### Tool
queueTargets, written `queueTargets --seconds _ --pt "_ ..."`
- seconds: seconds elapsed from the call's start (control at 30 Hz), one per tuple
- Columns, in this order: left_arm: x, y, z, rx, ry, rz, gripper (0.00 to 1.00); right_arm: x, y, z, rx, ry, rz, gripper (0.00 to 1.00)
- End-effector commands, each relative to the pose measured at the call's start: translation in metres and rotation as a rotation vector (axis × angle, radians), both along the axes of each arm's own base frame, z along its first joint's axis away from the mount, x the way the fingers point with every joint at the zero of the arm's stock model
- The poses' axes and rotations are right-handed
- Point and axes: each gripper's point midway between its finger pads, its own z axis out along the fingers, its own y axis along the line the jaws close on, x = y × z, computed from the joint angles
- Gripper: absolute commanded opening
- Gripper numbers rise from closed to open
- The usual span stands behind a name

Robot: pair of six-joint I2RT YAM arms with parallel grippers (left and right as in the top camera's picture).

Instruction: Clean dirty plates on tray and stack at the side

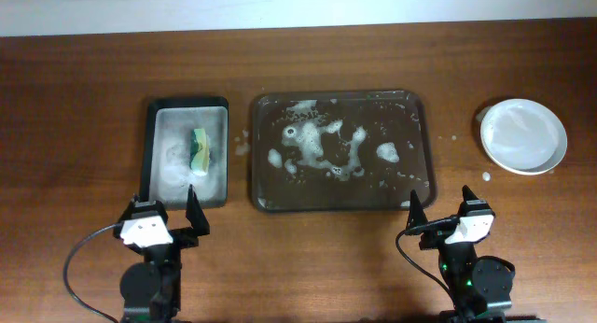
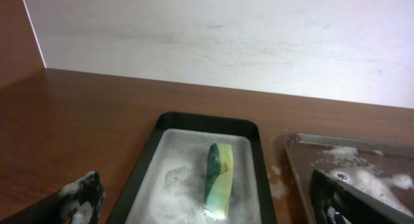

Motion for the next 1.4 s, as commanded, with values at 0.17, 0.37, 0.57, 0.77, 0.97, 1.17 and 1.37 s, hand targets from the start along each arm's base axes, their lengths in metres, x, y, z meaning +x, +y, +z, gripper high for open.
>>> queueTargets --seconds 0.17,0.37,0.57,0.77,0.97,1.17,1.37 --pt "-0.008 -0.001 -0.012 0.108 -0.033 -0.032 0.99 0.0 0.003 -0.002 -0.007 0.002 0.013 0.98" --pt "-0.01 -0.002 -0.02 0.184 0.004 -0.061 0.99 0.0 0.003 -0.002 -0.007 0.002 0.013 0.98" --pt "-0.01 0.003 -0.021 0.185 0.008 -0.047 0.99 0.0 0.003 -0.002 -0.007 0.002 0.013 0.98" --pt "-0.01 0.003 -0.021 0.185 0.008 -0.047 0.99 0.0 0.003 -0.002 -0.006 0.002 0.013 0.98" --pt "-0.01 0.003 -0.021 0.185 0.008 -0.047 0.99 0.0 0.003 -0.002 -0.007 0.002 0.013 0.98" --pt "-0.01 0.003 -0.021 0.185 0.008 -0.047 0.99 0.0 0.003 -0.002 -0.007 0.002 0.013 0.98" --pt "-0.01 0.003 -0.021 0.185 0.008 -0.047 0.99 0.0 0.003 -0.002 -0.007 0.002 0.013 0.98"
